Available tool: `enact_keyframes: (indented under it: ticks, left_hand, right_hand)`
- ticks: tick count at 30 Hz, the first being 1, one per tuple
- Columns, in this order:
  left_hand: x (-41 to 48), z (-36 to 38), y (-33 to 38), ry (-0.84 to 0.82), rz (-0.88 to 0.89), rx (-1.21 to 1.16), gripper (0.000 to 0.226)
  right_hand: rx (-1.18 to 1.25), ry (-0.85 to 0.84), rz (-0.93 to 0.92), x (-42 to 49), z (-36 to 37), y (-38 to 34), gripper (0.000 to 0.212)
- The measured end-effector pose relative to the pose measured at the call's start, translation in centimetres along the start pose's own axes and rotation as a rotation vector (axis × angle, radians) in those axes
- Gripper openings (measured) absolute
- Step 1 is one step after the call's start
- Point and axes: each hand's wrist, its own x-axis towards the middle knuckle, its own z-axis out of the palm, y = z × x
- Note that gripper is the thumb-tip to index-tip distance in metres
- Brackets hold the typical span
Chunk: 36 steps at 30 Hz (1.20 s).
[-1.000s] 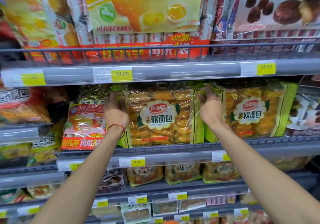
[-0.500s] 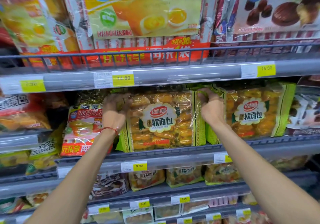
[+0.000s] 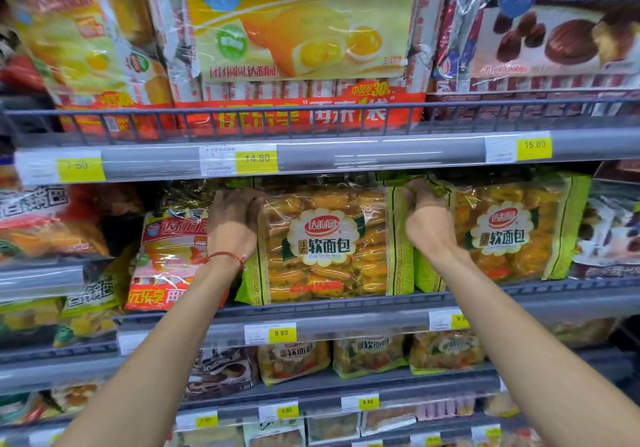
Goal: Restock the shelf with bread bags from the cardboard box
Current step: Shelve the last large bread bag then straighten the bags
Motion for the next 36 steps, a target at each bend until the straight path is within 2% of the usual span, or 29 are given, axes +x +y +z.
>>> enact_keyframes:
  ticks: [2, 3, 6, 8, 12, 16, 19, 24, 29, 33, 36]
  left_hand:
    - [-1.0, 0.4, -0.2, 0.055, -0.031, -0.022, 0.026]
    - [-1.7, 0.7, -0.2, 0.062, -0.048, -0.037, 0.029]
    - [-4.4, 1.2, 0.2, 0.021, -0.195, -0.238, 0.071]
    - [-6.8, 1.7, 0.3, -0.039, -0.29, -0.308, 0.083]
    - [-10.0, 2.8, -0.2, -0.17, -0.383, -0.163, 0.077]
    - [-10.2, 2.7, -0.8, -0.257, -0.37, -0.175, 0.086]
    - [-10.5, 2.6, -0.7, -0.272, -0.342, -0.256, 0.088]
    - [-10.0, 3.0, -1.0, -0.237, -0.29, -0.336, 0.09]
    - [-11.1, 3.8, 0.2, -0.171, -0.3, -0.309, 0.103]
    - [-12.5, 4.8, 2.4, -0.065, -0.249, -0.173, 0.111]
    - [-12.7, 6.1, 5.0, -0.074, -0.185, -0.019, 0.103]
  right_hand:
    - [0.033, 0.026, -0.012, -0.8, 0.5, 0.1, 0.039]
    - [0.084, 0.024, -0.002, -1.4, 0.7, 0.0, 0.05]
    - [0.186, -0.032, 0.103, -3.5, 1.9, 0.6, 0.079]
    - [0.114, -0.107, 0.15, -5.2, 3.3, 1.8, 0.079]
    - [0.067, -0.199, 0.156, -6.8, 4.1, 2.9, 0.078]
    - [0.122, -0.287, 0.187, -7.1, 3.8, 2.8, 0.106]
    - [0.137, -0.265, 0.185, -7.4, 4.4, 3.2, 0.112]
    - [0.225, -0.234, 0.162, -7.1, 5.1, 4.1, 0.107]
    - [0.207, -0.146, 0.104, -8.2, 5.7, 4.9, 0.095]
    - [0.126, 0.179, 0.016, -9.4, 5.6, 6.4, 0.062]
    - [0.099, 0.382, -0.023, -9.0, 4.1, 7.4, 0.037]
